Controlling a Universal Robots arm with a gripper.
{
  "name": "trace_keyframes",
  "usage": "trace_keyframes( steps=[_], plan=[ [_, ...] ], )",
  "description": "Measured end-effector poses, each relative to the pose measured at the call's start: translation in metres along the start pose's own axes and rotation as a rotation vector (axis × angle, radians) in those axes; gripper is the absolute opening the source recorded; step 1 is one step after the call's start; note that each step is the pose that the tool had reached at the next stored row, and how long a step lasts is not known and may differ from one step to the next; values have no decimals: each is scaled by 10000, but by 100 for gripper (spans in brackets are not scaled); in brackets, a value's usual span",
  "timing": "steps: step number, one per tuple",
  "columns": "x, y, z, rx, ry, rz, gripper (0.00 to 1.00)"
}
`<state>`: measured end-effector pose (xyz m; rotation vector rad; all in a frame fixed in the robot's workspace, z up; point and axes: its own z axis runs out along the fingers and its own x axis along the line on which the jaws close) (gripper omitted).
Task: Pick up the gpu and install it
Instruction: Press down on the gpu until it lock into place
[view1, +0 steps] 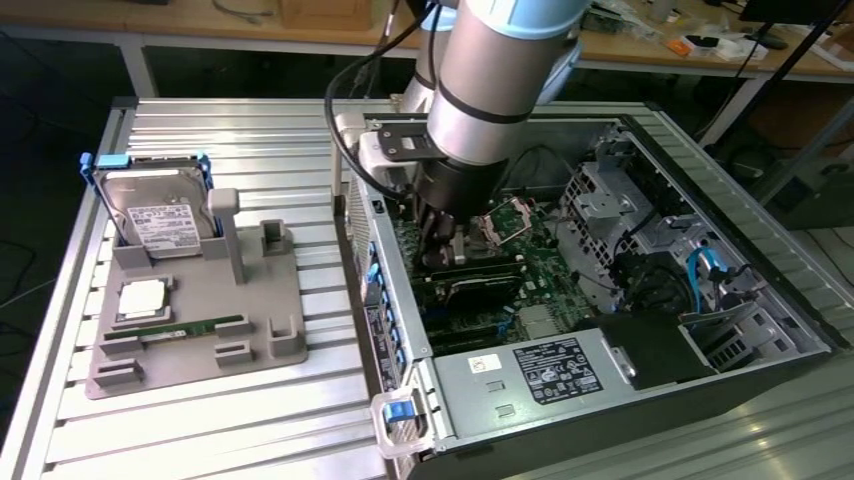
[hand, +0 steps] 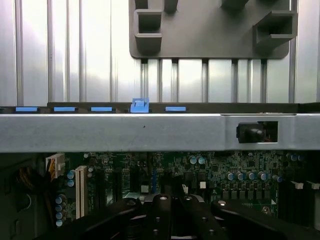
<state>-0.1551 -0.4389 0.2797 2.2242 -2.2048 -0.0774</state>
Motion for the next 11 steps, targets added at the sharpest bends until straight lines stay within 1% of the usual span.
trace_keyframes(
  steps=[3, 5, 8, 11],
  plan=[
    [0, 70, 3, 23, -1, -1, 11],
    [5, 98, 4, 31, -2, -1, 11],
    [36, 99, 4, 33, -3, -2, 11],
    [107, 100, 2, 33, -3, -1, 11]
  ],
)
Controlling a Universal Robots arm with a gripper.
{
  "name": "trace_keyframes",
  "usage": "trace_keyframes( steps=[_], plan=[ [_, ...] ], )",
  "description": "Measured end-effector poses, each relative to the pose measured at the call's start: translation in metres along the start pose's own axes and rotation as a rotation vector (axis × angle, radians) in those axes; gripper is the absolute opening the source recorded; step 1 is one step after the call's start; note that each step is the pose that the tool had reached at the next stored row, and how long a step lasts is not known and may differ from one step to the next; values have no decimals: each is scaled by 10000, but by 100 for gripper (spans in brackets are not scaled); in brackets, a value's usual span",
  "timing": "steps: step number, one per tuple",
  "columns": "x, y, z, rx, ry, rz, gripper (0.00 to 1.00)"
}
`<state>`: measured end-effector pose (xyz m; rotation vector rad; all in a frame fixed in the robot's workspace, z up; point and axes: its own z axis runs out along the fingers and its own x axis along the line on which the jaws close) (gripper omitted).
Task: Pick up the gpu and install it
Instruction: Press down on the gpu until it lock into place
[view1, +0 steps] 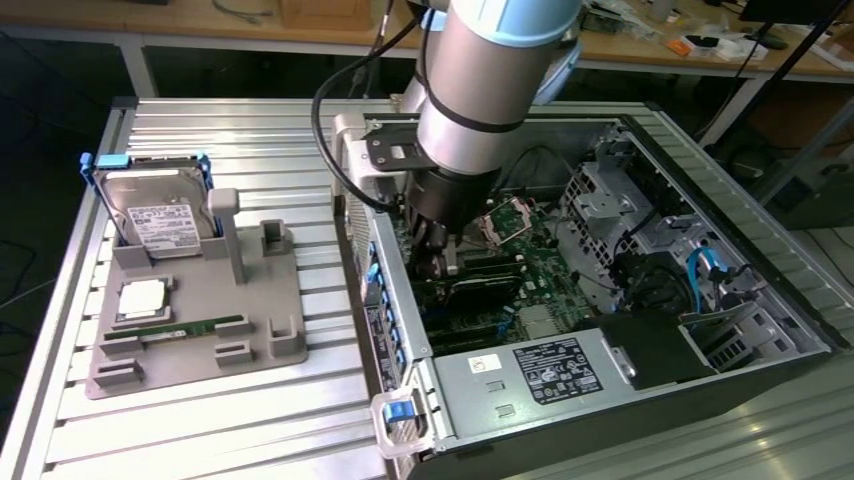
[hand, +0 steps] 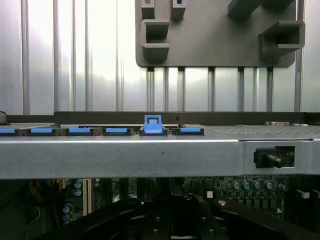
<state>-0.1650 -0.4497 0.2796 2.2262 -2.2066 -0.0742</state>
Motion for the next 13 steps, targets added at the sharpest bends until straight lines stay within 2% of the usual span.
trace_keyframes(
  steps=[4, 9, 13],
  plan=[
    [58, 1, -2, 0, -1, 0, 11],
    [58, 0, -2, -1, -1, 0, 11],
    [59, 0, 36, -1, -1, -2, 11]
  ],
)
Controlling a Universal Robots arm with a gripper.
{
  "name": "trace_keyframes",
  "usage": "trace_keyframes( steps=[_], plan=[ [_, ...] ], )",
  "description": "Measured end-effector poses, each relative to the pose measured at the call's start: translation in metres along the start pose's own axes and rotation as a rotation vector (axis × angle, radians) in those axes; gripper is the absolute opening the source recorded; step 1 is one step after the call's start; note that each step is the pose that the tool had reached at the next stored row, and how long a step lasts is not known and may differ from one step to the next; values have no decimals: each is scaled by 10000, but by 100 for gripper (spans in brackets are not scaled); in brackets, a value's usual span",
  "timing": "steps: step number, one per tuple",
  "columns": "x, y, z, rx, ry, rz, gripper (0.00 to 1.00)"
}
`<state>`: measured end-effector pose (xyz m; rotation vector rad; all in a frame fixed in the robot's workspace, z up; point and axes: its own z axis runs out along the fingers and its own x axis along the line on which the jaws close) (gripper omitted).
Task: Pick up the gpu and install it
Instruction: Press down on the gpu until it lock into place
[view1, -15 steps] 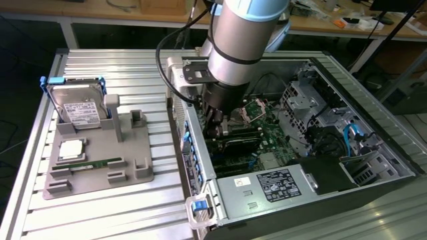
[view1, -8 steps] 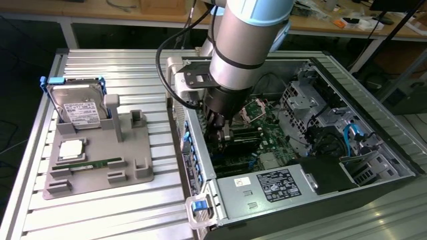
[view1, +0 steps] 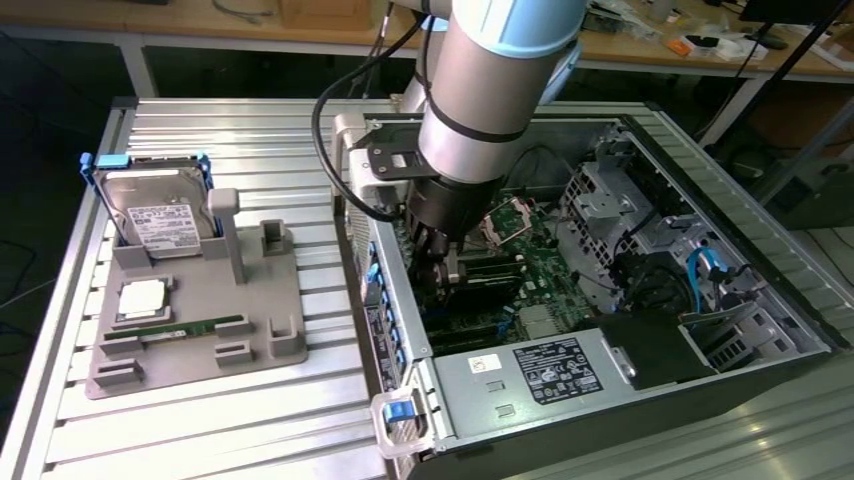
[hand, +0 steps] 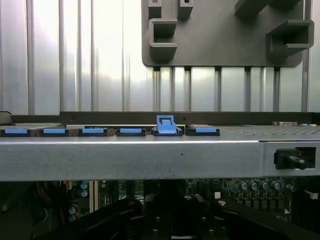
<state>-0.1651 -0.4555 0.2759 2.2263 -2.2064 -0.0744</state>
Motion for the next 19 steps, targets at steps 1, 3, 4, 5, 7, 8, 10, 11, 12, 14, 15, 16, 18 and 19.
trace_keyframes(
  steps=[1, 3, 4, 5, 7, 8, 10, 11, 12, 14, 15, 16, 18, 19],
  plan=[
    [0, 1, 3, -1, 1, 0, 11],
    [0, 1, 2, -1, 1, 2, 11],
    [0, 1, 3, -1, 1, 1, 11],
    [0, 1, 3, 0, 1, 2, 11],
    [0, 2, 11, 1, 0, 2, 11],
    [1, 2, 23, -3, 6, 1, 11],
    [2, 3, 31, -4, 9, 2, 11],
    [1, 3, 33, -2, 7, 1, 11],
    [1, 3, 35, 0, 3, 2, 11],
    [1, 2, 36, 2, 1, 2, 11],
    [1, 2, 39, 2, 1, 1, 11],
    [3, 3, 50, -3, 8, 2, 11],
    [3, 2, 61, -6, 12, 2, 11],
    [3, 2, 63, -4, 8, 3, 11]
  ],
)
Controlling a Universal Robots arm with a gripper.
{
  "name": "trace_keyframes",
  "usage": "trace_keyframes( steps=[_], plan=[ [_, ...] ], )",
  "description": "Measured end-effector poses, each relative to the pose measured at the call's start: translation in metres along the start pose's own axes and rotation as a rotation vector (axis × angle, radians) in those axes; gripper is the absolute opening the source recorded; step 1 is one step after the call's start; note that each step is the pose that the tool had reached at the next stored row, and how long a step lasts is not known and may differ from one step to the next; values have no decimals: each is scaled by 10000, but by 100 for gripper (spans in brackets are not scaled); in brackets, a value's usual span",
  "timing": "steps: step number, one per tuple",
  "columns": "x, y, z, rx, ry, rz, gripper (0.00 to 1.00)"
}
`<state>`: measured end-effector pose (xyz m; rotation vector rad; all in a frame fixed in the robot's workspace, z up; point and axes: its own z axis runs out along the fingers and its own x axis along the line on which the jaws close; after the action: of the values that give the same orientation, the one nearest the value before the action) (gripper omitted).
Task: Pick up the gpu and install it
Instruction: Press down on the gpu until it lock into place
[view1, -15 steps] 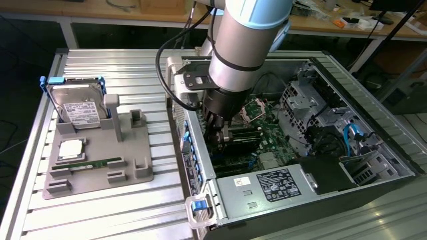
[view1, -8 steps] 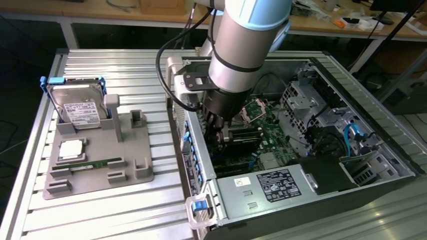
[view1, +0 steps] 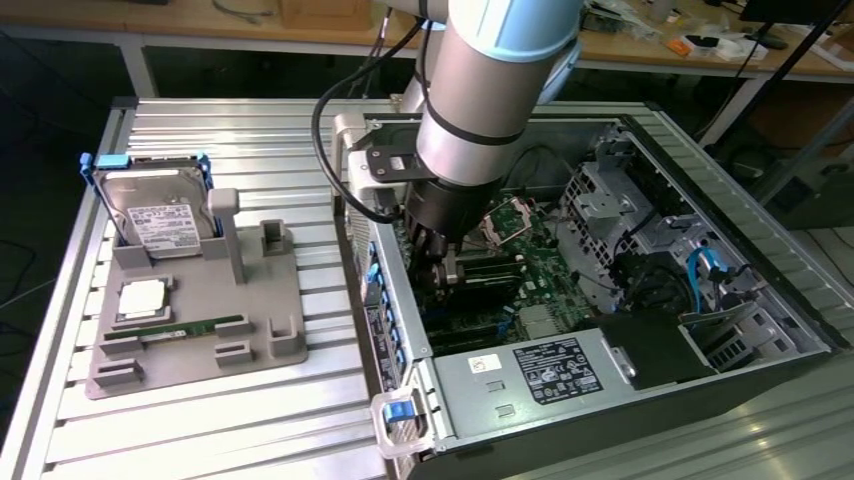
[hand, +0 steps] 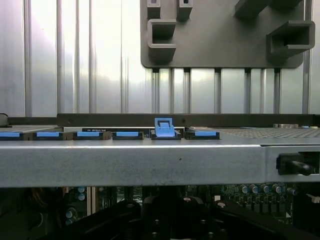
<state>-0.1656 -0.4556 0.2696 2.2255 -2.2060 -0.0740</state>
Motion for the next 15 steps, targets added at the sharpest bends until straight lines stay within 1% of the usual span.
trace_keyframes(
  steps=[2, 15],
  plan=[
    [0, -1, 4, 6, -7, -1, 11],
    [0, -1, 4, 6, -7, -1, 11]
  ],
)
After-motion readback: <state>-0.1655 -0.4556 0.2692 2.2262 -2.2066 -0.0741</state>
